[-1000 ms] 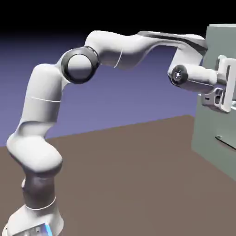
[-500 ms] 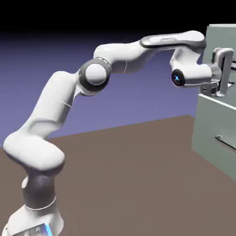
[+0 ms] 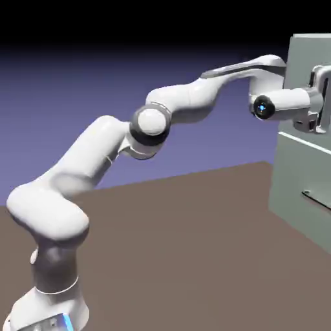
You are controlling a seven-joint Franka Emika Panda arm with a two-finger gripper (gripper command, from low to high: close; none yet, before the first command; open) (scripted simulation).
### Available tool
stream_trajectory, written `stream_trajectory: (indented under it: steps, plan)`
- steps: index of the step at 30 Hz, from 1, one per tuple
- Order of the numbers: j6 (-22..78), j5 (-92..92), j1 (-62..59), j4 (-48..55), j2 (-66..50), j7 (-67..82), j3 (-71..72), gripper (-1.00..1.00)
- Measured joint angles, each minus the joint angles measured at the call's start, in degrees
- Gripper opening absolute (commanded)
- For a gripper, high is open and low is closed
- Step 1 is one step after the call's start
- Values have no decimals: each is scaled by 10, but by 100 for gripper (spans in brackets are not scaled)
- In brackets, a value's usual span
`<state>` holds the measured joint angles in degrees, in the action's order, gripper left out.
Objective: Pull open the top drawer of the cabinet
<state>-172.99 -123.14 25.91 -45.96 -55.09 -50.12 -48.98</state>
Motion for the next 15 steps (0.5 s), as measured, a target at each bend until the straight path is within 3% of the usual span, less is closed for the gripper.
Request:
stream_trajectory:
  steps: [4, 15]
  plan:
    - [6, -41, 17, -33, 21, 49, -6, -100]
    - [63, -223, 158, -257, 145, 274, -91, -100]
